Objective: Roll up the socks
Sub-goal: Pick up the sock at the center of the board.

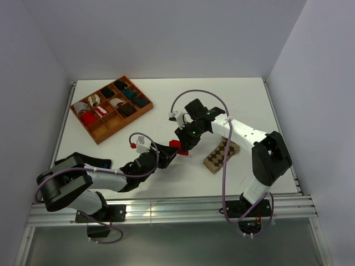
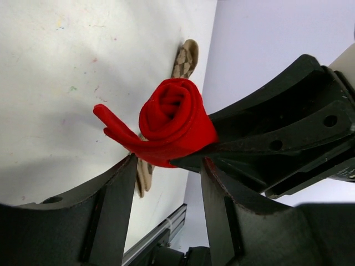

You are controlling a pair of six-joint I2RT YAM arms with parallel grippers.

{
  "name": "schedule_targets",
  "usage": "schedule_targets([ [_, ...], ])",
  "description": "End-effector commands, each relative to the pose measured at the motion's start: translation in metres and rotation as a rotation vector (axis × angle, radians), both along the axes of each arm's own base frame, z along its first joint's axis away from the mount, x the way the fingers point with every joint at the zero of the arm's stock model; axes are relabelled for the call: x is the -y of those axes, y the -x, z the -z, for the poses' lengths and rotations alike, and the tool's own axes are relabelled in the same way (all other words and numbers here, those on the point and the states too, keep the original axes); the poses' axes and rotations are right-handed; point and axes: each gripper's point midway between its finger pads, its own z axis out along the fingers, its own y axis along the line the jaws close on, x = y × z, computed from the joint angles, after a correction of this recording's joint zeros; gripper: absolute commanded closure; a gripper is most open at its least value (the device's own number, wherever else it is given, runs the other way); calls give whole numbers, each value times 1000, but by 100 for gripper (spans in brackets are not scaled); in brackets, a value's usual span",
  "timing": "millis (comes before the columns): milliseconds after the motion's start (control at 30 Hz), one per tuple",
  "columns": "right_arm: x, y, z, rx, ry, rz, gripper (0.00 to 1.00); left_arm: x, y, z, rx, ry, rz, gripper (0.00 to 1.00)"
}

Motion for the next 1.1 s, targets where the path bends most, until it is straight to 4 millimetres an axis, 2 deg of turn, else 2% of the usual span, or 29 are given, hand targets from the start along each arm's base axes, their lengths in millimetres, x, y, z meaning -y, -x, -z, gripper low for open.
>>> schedule_targets([
  [0, -5, -5, -22, 57, -58, 27, 100, 8, -9, -32, 52, 120, -43, 45],
  [133, -8, -5, -29, 83, -76, 37, 100, 6, -12, -35, 62, 152, -63, 45],
  [467, -19, 10, -51, 87, -148, 17, 100, 4, -20, -41, 63, 138, -110, 43],
  [700, -24, 29, -51, 47, -159, -43, 100, -2, -23, -40, 68, 139, -138, 43],
  [1067, -27, 59, -49, -46, -183, -146, 100, -10, -31, -53, 120, 119, -191, 41],
])
